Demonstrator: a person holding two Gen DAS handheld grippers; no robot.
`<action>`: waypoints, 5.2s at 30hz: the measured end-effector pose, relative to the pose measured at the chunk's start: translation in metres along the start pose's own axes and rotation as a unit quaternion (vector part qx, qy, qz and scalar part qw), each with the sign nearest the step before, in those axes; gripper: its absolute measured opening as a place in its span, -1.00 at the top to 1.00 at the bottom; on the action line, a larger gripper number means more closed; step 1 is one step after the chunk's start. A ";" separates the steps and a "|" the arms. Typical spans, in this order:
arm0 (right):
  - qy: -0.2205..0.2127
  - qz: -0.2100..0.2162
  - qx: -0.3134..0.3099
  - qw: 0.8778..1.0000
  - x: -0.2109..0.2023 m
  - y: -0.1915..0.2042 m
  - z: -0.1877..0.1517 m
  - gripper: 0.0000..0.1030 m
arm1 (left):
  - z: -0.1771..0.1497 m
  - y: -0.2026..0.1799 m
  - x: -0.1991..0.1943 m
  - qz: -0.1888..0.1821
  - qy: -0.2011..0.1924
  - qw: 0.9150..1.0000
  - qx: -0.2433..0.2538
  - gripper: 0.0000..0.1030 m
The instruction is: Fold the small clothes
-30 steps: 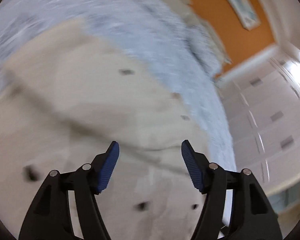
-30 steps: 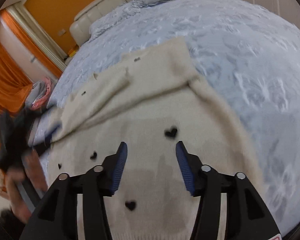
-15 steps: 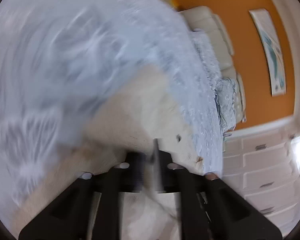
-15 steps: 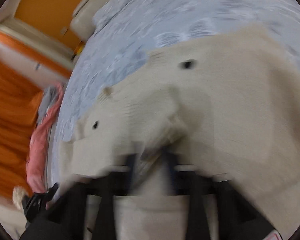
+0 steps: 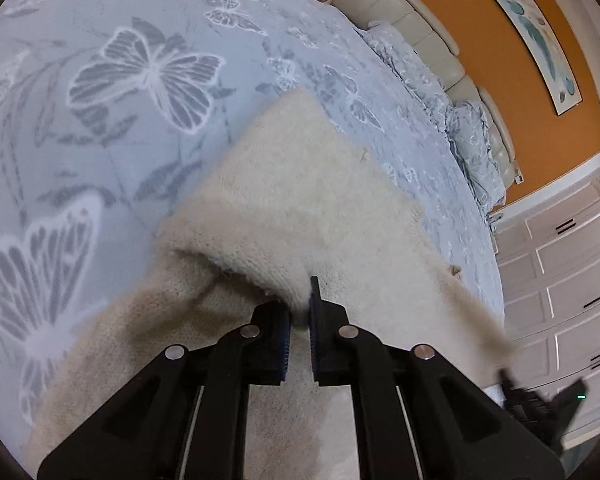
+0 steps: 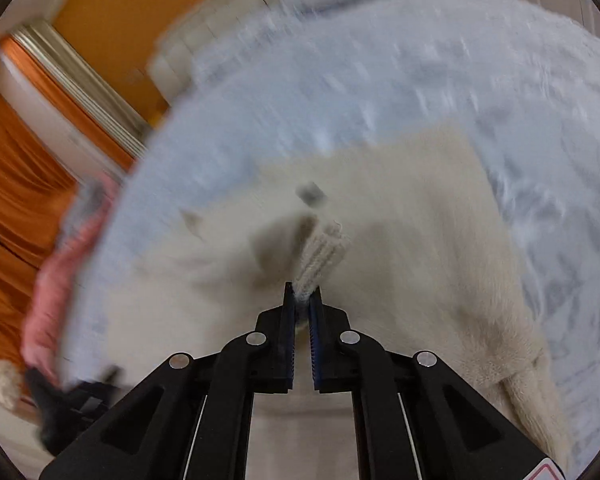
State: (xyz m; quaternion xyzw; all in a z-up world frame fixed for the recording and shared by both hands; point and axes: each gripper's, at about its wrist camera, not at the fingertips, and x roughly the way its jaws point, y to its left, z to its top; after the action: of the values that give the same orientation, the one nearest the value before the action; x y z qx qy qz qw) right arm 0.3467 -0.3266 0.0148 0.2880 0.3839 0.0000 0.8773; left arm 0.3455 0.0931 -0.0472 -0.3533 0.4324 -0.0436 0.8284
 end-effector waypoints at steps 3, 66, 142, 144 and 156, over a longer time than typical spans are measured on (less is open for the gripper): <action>0.021 -0.030 -0.015 0.999 0.016 -0.006 -0.005 0.88 | -0.002 -0.002 -0.001 0.011 0.008 1.000 0.006 0.86; 0.136 -0.095 0.107 0.980 -0.156 -0.090 -0.214 -0.34 | -0.139 0.070 -0.161 0.052 0.115 0.992 0.028 -0.61; 0.019 -0.078 -0.007 0.997 -0.149 -0.085 -0.065 0.89 | -0.016 -0.033 -0.103 0.043 0.085 0.980 0.173 0.10; 0.033 -0.087 -0.007 0.996 -0.139 -0.089 -0.073 0.87 | -0.028 -0.034 -0.088 0.055 0.101 0.973 0.199 -0.03; 0.052 -0.077 -0.021 0.995 -0.121 -0.072 -0.073 0.87 | -0.018 -0.047 -0.101 0.022 0.053 0.978 0.202 0.88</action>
State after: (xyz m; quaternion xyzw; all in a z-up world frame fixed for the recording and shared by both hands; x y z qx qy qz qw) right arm 0.1966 -0.3764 0.0209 0.2383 0.4497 -0.0449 0.8596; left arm 0.2805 0.0864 0.0450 -0.1666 0.4658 -0.1303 0.8593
